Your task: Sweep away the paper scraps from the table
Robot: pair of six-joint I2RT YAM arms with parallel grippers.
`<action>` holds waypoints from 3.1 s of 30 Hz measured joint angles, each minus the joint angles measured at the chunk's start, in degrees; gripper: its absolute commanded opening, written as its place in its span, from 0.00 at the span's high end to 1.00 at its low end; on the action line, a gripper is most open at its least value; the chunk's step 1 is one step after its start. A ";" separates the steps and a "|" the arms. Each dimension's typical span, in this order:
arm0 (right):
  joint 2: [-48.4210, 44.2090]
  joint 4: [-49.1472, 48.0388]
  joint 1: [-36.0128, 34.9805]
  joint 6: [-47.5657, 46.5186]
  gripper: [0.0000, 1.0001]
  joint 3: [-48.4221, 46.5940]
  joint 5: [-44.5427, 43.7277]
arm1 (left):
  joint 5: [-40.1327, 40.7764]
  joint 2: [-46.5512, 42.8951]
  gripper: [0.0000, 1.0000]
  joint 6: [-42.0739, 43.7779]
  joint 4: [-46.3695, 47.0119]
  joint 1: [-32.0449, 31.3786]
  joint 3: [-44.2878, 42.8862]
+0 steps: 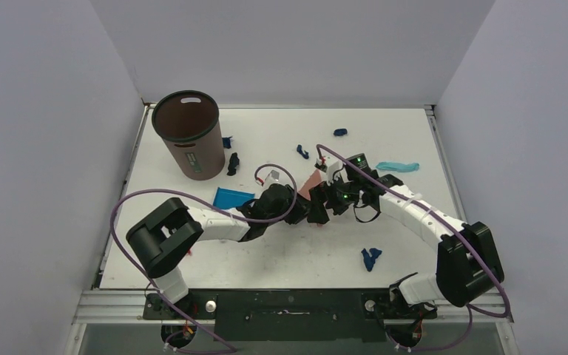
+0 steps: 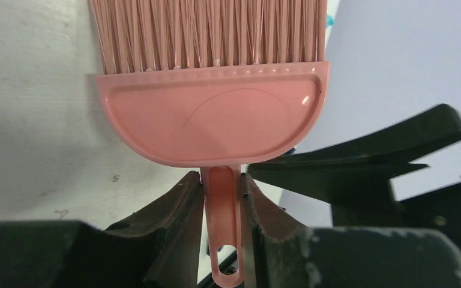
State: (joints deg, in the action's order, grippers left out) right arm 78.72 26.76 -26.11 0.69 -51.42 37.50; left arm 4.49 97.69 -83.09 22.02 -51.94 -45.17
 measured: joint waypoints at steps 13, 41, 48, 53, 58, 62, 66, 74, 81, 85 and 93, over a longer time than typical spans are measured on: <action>0.46 -2.25 -0.57 1.44 0.34 1.57 -4.11 | -0.96 1.55 1.00 -6.95 8.57 0.02 2.93; 3.02 12.46 1.01 -13.18 0.95 -5.27 -1.16 | -6.45 -10.78 0.50 4.96 7.41 -0.83 8.02; 2.80 19.82 0.90 -21.73 0.95 -5.77 2.51 | -2.89 -32.44 0.20 35.06 -20.39 -6.86 -5.95; 2.93 27.89 0.81 -29.24 0.95 -9.94 8.81 | 0.24 -39.58 0.20 52.50 -28.81 -6.36 -9.40; 7.50 35.43 0.50 -37.16 0.95 -17.99 14.21 | 0.11 -38.86 0.20 65.83 -33.81 -5.86 -7.82; 12.61 41.24 0.50 -42.58 0.95 -20.50 16.68 | -0.87 -35.34 0.20 73.57 -36.30 -5.88 -7.87; 15.82 46.29 0.39 -47.12 0.95 -22.16 17.88 | -1.38 -32.72 0.20 76.76 -37.40 -6.27 -7.80; 13.92 51.41 -0.28 -51.60 0.95 -22.67 18.97 | -8.52 -34.32 0.36 77.31 -35.74 -3.91 -4.68; 8.02 52.59 -0.74 -52.15 0.95 -22.47 18.84 | -18.97 -36.00 0.55 77.20 -35.58 -3.43 -4.52; 5.66 52.52 -1.01 -51.06 0.95 -22.16 18.78 | -23.15 -36.22 0.77 75.89 -34.62 -3.04 -3.96; 2.89 50.95 -1.66 -48.85 0.90 -20.09 17.64 | -25.90 -38.27 1.00 69.53 -27.56 -2.49 2.01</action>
State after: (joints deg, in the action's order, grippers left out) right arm 81.60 77.71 -27.77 -48.16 -71.50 55.13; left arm -21.41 59.42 -13.56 -5.54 -54.43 -43.16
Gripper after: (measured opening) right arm 0.124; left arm 0.104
